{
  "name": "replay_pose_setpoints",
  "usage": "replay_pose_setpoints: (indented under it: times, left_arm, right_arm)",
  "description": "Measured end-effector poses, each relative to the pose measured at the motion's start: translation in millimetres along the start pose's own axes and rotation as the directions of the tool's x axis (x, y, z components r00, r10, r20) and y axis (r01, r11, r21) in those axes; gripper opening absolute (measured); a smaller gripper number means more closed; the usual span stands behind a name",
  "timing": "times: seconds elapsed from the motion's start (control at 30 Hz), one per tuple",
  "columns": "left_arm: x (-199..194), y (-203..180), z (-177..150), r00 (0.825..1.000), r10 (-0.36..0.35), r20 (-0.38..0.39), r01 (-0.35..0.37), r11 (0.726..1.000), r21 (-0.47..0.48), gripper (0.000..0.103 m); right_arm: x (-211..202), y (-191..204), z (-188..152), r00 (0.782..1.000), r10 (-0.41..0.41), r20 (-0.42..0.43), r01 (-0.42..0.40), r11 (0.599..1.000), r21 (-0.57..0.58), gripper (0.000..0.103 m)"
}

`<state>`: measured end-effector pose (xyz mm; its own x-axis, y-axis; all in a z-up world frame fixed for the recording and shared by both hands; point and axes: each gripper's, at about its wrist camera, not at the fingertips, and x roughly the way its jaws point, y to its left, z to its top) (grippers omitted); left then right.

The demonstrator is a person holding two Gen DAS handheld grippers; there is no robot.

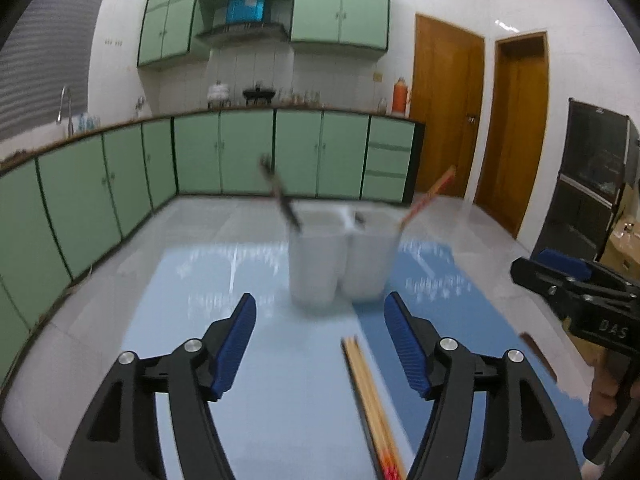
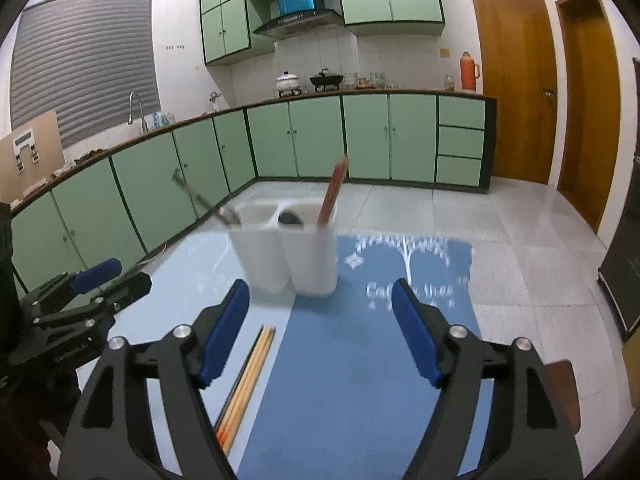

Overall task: Organize utensils
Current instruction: 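Move both open tools back over the remaining chopsticks on the mat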

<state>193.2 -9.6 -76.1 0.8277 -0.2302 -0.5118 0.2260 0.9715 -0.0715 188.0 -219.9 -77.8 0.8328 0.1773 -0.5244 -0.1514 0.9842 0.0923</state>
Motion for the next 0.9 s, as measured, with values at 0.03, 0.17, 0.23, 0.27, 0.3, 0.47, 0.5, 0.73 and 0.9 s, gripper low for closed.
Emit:
replay_pose_setpoints:
  times: [0.03,0.17,0.23,0.27,0.3,0.47,0.5,0.73,0.9]
  left_arm:
    - [0.5,1.2,-7.3,1.000,0.003,-0.018,-0.003,1.000,-0.006,0.066]
    - [1.8,7.2,-42.0,0.995,0.019,-0.101,-0.023,0.999,-0.039,0.066]
    - [1.7,9.3,-54.9,0.992,0.028,-0.125,-0.034,0.998,-0.044,0.066]
    - [1.2,9.8,-61.5,0.990,0.034,-0.136,-0.040,0.998,-0.045,0.066]
    - [0.4,10.0,-67.8,0.988,0.036,-0.147,-0.044,0.998,-0.048,0.066]
    - [-0.8,12.1,-84.4,0.982,0.038,-0.183,-0.049,0.997,-0.059,0.066]
    - [-1.1,12.1,-87.9,0.981,0.038,-0.188,-0.050,0.997,-0.057,0.066]
    - [-6.4,11.8,-107.5,0.971,0.039,-0.236,-0.052,0.998,-0.047,0.066]
    - [-9.2,10.9,-119.5,0.966,0.046,-0.255,-0.057,0.998,-0.036,0.066]
  right_arm:
    - [-0.5,0.8,-6.5,1.000,0.000,-0.008,0.000,1.000,-0.001,0.075]
    - [1.0,8.0,-41.6,0.998,0.000,-0.070,0.001,1.000,0.014,0.075]
    - [1.6,11.0,-57.8,0.995,0.004,-0.102,-0.001,1.000,0.028,0.075]
    - [2.0,12.5,-65.7,0.993,0.004,-0.118,0.000,0.999,0.034,0.075]
    - [2.6,14.2,-71.7,0.991,0.004,-0.130,0.002,0.999,0.040,0.075]
    - [3.3,22.2,-93.2,0.985,0.010,-0.174,0.000,0.998,0.056,0.075]
    - [3.8,24.9,-98.0,0.982,0.014,-0.186,-0.003,0.998,0.056,0.075]
    - [2.6,46.2,-128.8,0.960,0.050,-0.275,-0.048,0.999,0.012,0.074]
    - [-1.3,61.1,-142.6,0.950,0.063,-0.305,-0.069,0.998,-0.009,0.074]
